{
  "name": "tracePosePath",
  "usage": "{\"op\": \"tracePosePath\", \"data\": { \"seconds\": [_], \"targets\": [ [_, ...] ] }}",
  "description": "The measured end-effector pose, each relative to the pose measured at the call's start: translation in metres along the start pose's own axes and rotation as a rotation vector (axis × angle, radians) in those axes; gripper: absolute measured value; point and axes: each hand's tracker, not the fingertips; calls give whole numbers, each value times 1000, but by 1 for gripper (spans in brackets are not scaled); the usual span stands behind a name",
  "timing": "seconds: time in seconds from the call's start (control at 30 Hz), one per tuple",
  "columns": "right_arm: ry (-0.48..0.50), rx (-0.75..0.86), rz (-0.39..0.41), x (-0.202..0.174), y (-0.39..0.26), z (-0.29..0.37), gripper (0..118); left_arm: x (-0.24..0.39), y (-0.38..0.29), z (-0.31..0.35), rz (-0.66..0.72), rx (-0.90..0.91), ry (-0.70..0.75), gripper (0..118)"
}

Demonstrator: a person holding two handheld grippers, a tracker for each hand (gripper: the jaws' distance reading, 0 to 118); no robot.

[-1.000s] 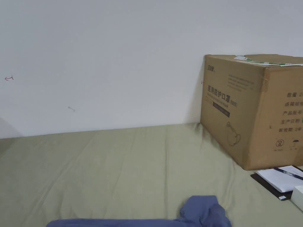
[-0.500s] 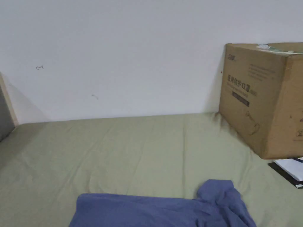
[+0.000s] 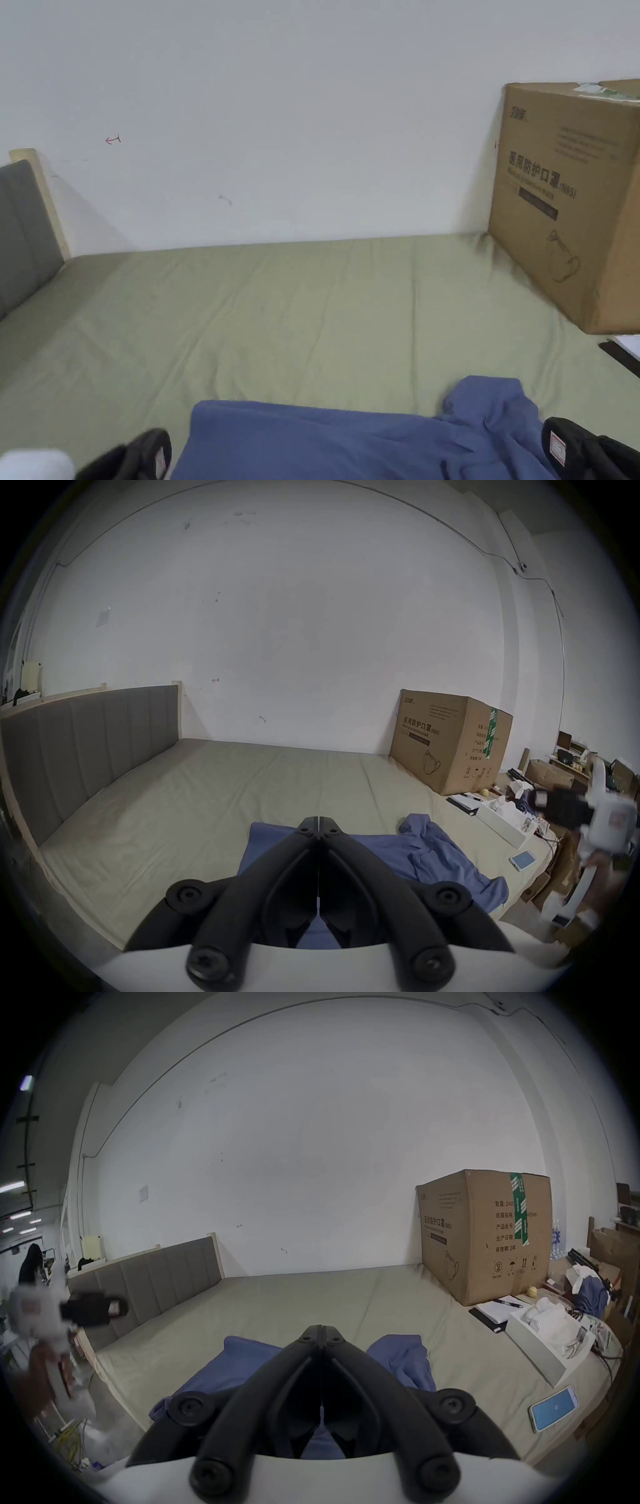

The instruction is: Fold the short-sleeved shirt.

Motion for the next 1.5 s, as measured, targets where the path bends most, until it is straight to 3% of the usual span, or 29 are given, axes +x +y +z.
{"op": "tracePosePath", "data": {
  "seconds": [0.07, 0.17, 0.23, 0.33, 0.37, 0.43, 0.47, 0.6, 0.8, 0.87, 0.93, 0.97, 1.03, 1.07, 1.17, 1.27, 1.33, 1.4, 1.5],
  "targets": [
    [12, -13, 13, 5, 2, -4, 0, -10, 41, -42, 48, -128, -31, 0],
    [11, -54, 35, 12, 0, -15, 0, -47, 82, -152, 204, -535, -69, 0],
    [6, -92, 44, 16, -6, -25, 0, -73, 78, -225, 273, -733, -110, 0],
    [13, -137, 40, 23, -17, -42, 0, -99, 71, -307, 283, -883, -97, 2],
    [10, -154, 42, 25, -21, -48, 0, -108, 68, -327, 286, -879, -115, 21],
    [0, -207, 41, 30, -31, -64, 0, -111, 56, -355, 270, -907, -43, 91],
    [0, -230, 35, 33, -35, -71, 0, -114, 46, -369, 250, -927, 11, 118],
    [35, -277, 11, 45, -51, -101, 0, -127, 9, -416, 182, -983, 131, 115],
    [32, -335, -6, 46, -70, -130, 0, -121, -51, -449, 39, -1118, 158, 108],
    [39, -349, -14, 44, -73, -135, 0, -122, -54, -457, -26, -1059, 160, 108],
    [38, -353, 3, 41, -75, -136, 0, -123, -51, -453, 16, -1045, 171, 100],
    [40, -351, 11, 39, -75, -137, 0, -120, -47, -450, 4, -1028, 176, 87],
    [46, -347, 20, 35, -73, -135, 0, -106, -41, -439, -47, -991, 178, 83],
    [48, -345, 21, 34, -72, -134, 0, -100, -39, -433, -71, -981, 160, 74],
    [61, -334, 4, 32, -66, -129, 0, -83, -35, -417, -58, -935, 57, 2],
    [83, -316, -52, 41, -50, -130, 0, -81, -29, -407, -10, -912, -7, 2],
    [236, -279, -116, 62, -24, -137, 0, -79, -10, -392, -23, -776, 10, 2],
    [285, -274, -102, 85, 1, -153, 0, -86, 8, -371, -28, -635, -19, 2],
    [167, -407, -150, 124, 22, -201, 0, -87, 23, -341, -49, -544, -31, 2]
  ]
}}
